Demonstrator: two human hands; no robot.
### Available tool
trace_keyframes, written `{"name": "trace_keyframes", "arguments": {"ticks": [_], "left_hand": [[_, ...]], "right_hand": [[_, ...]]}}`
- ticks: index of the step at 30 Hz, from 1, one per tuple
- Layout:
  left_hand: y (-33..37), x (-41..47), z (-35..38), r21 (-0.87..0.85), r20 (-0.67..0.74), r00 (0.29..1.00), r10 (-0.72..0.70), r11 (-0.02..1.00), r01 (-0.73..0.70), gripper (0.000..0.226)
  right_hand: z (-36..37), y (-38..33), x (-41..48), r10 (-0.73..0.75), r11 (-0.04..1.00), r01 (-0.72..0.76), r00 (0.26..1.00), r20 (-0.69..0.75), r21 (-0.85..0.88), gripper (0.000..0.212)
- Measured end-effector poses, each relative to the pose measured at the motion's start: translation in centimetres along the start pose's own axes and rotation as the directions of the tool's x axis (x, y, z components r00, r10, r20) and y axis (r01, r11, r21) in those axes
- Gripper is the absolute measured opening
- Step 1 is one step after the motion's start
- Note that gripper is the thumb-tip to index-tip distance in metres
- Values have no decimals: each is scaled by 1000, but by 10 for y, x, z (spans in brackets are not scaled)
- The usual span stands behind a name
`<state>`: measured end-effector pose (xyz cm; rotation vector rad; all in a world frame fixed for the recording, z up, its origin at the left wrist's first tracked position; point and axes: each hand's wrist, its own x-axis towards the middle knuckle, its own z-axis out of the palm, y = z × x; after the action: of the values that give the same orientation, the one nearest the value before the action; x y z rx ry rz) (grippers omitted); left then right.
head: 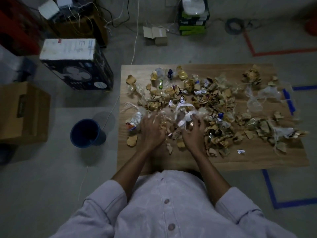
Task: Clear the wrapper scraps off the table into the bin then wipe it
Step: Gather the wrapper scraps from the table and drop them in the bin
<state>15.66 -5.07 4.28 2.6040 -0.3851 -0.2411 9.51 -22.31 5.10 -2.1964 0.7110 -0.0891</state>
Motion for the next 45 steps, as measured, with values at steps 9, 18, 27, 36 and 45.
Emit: {"name": "trace_keyframes", "arguments": {"ticks": [9,18,27,36,45], "left_hand": [[-65,0,25,6,59,975,-214,977,214,99],[-67,-16,58,-36,184,983,25,999,-19,77],[-21,-3,26,-514,328,923,-200,782,352,72],[-27,-27,0,-574,218,974,-56,800,175,44],[-65,-51,44,85,171,897,-408,913,399,62]], "right_hand": [[57,25,-53,-70,949,100,992,110,-300,95],[87,36,-45,-72,997,74,993,89,-16,112],[99,10,-17,-189,980,179,974,128,86,76],[61,2,-9,11,954,19,995,-99,300,58],[4,-23,48,-131,991,120,930,-345,-52,70]]}}
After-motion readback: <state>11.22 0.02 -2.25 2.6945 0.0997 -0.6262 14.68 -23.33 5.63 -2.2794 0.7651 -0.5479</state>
